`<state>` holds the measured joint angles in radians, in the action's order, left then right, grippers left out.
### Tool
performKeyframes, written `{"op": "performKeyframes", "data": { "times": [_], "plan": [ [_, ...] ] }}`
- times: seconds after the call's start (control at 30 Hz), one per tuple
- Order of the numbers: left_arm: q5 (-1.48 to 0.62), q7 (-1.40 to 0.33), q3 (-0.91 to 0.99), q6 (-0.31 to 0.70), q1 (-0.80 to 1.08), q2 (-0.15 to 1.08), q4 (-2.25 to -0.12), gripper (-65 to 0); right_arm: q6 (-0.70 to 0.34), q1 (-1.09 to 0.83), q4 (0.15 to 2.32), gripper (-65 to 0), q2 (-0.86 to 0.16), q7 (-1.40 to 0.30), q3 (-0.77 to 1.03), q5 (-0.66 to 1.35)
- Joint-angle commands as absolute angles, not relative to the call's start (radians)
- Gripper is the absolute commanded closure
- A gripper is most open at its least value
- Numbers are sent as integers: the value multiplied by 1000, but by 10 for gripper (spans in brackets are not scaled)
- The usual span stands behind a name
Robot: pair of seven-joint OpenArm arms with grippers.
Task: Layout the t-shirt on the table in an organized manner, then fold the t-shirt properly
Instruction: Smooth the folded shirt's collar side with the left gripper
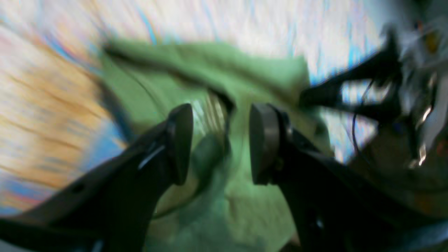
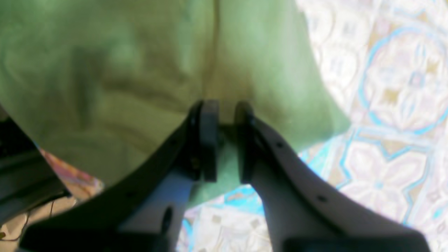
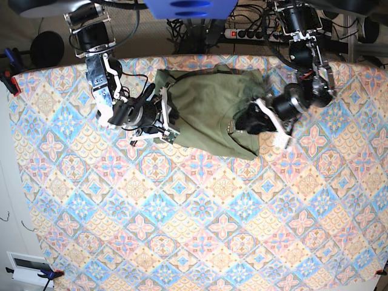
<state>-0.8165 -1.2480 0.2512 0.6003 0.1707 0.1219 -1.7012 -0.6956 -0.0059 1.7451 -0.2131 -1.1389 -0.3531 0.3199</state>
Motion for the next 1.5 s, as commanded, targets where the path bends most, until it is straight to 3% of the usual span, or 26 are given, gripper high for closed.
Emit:
{"op": "performKeyframes", "data": {
  "times": [0.0,0.3,0.57,0.8,0.93,1.13,1.23,1.47],
  "plan": [
    [-814,-1230,242,605,179,128,-1707,-248,-698,16,1761,-90,-217,-1121,-332,332],
    [-685,-1231,208,610,243,134,-1667,-248,-698,87,1753,-90,-214,-1121,-320,332],
    [-794,-1231,208,615,338,185,-1877,-248,-698,124,1751,-89,-211,-1119,-318,331],
    [-828,-1230,183,615,384,182,-1906,-247,-698,217,1610,-89,-104,-1079,-321,329],
    [-826,-1230,134,605,386,183,-1880,-244,-698,278,1512,-88,-93,-1075,-321,328],
    [-753,-1162,31,605,381,182,-1756,-105,-698,321,1290,-88,-91,-974,-328,328],
    [-691,-1121,-36,605,383,186,-1718,-4,-698,357,1185,-88,-91,-943,-329,328],
    [-578,-1116,-47,572,348,183,-1629,0,-698,358,1109,-87,-94,-954,-329,328]
  ]
}}
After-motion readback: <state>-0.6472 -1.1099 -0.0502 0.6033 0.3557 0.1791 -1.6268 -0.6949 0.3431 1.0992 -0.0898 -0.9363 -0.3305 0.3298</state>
